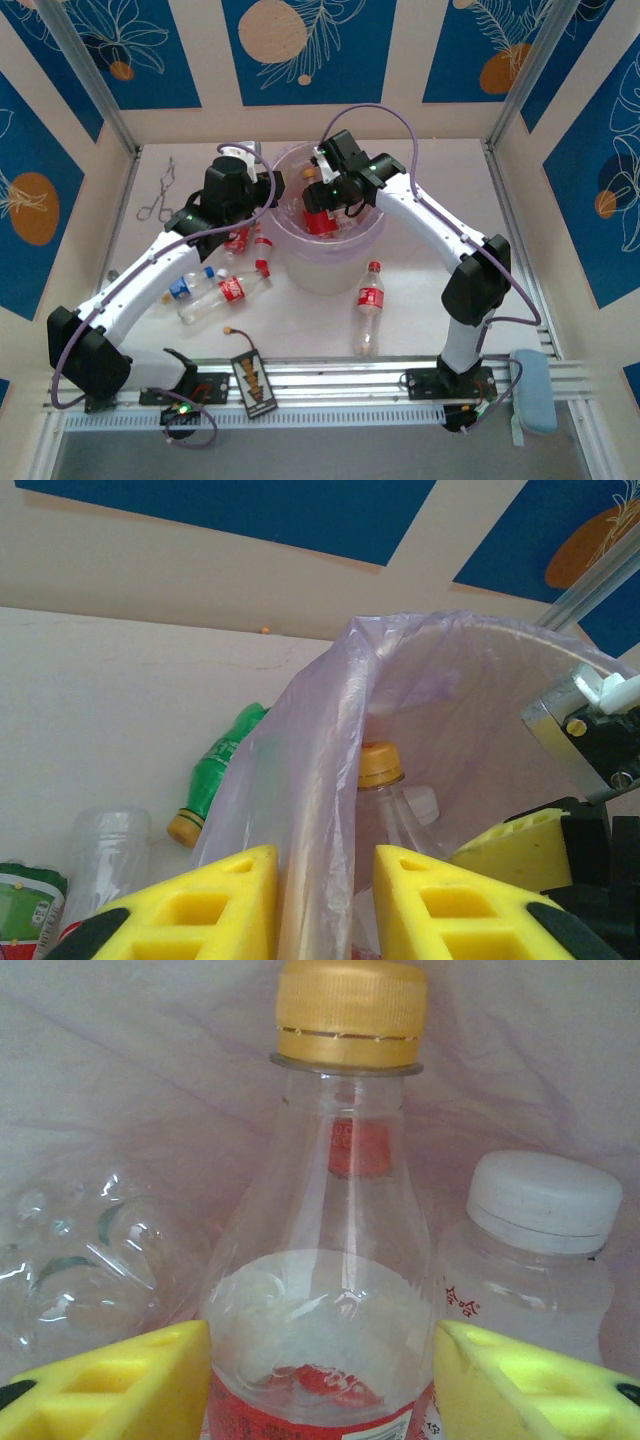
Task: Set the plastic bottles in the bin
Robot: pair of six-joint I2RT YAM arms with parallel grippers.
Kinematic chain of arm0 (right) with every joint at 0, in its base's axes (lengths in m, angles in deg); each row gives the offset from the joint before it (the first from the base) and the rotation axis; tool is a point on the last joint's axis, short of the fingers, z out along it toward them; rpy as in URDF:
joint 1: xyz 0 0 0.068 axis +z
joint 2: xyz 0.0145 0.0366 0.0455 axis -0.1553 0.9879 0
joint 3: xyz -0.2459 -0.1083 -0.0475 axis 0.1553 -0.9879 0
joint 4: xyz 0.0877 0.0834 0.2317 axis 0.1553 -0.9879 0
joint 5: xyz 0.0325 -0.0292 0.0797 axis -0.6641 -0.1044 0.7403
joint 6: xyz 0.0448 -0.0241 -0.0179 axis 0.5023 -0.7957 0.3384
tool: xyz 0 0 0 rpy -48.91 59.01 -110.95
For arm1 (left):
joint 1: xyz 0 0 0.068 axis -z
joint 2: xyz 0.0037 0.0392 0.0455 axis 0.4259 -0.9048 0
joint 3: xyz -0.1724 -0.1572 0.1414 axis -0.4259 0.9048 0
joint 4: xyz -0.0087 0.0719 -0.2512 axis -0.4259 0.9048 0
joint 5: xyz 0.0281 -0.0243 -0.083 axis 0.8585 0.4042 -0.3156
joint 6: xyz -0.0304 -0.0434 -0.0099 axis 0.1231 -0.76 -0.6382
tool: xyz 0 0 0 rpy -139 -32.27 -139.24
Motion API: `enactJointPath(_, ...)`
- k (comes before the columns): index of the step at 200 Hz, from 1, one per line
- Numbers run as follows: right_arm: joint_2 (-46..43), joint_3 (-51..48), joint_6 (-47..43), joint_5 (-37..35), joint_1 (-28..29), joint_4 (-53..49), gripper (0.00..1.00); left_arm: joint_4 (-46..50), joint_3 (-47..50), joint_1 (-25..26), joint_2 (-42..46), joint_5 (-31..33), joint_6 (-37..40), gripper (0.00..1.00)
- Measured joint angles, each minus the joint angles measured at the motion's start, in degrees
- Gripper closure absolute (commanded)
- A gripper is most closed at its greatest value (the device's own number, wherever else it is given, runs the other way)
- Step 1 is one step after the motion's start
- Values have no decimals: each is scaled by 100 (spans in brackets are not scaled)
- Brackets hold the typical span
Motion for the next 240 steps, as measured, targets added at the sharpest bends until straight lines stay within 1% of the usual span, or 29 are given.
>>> enactJointPath(11,-22,-17,17,-4,7,11,38,4,-2,0,0,0,0,69)
enactJointPath(37,-37,-17,63,28,11,7,23,9,-2,0,0,-2,0,69)
enactJointPath(54,-107,-17,87,109,22,0,17,9,-2,0,0,-2,2,69)
enactJointPath(82,-560,35,103,208,22,-37,14,11,-2,0,0,-4,2,69)
enactJointPath(117,-1587,236,105,177,7,-57,14,11,-2,0,0,-2,2,69)
enactJointPath(131,-1985,254,109,85,-55,-114,14,9,-2,0,0,-4,2,69)
enactJointPath(147,-2437,173,173,-39,-249,-240,14,9,-2,0,0,-2,2,68)
enactJointPath(171,-3215,-505,407,-116,-868,-496,14,11,-2,0,0,-2,2,68)
enactJointPath(193,-3936,-1449,684,-24,-1644,-804,14,11,-2,0,2,-2,2,68)
enactJointPath(203,-4194,-1869,807,63,-1899,-938,13,11,-2,0,2,-2,4,68)
enactJointPath(219,-4507,-2511,1005,240,-2074,-1121,11,11,-2,0,2,0,7,68)
enactJointPath(240,-4765,-3425,1303,553,-2087,-1176,9,11,-2,0,2,0,11,68)
